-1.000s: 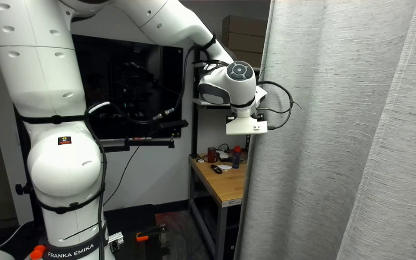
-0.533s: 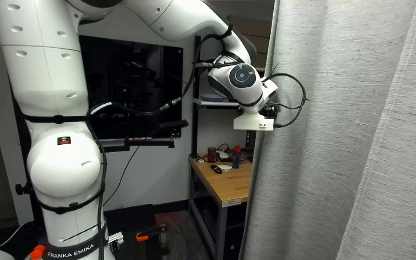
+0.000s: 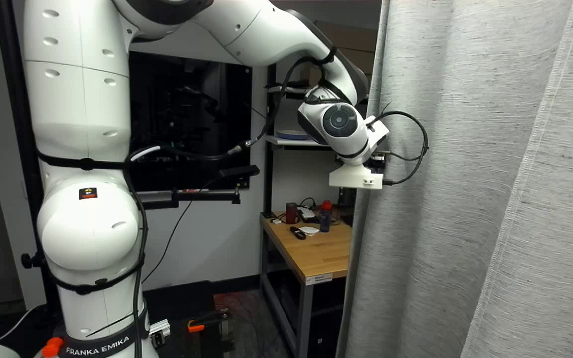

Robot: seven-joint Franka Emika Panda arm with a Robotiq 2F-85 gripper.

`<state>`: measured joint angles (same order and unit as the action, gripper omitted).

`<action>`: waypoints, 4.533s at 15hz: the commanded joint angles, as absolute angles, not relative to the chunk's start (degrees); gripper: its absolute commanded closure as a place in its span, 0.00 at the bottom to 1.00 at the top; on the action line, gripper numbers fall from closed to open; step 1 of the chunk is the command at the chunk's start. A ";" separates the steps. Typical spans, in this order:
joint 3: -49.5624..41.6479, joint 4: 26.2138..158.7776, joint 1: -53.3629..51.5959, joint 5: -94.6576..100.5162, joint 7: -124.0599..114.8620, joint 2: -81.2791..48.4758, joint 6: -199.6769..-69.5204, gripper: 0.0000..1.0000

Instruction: Draw the curtains open

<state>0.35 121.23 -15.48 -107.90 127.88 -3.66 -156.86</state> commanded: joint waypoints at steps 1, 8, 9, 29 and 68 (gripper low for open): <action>0.08 117.96 -15.40 -111.01 131.43 -6.33 -157.76 0.56; -1.36 116.94 -15.07 -113.31 132.31 -6.31 -158.30 1.00; -1.73 116.84 -14.98 -113.93 132.60 -6.20 -158.37 1.00; -19.10 106.05 -4.84 -143.95 143.00 -6.27 -160.90 0.99; -34.04 110.79 -2.18 -138.09 115.96 -2.56 -168.36 0.99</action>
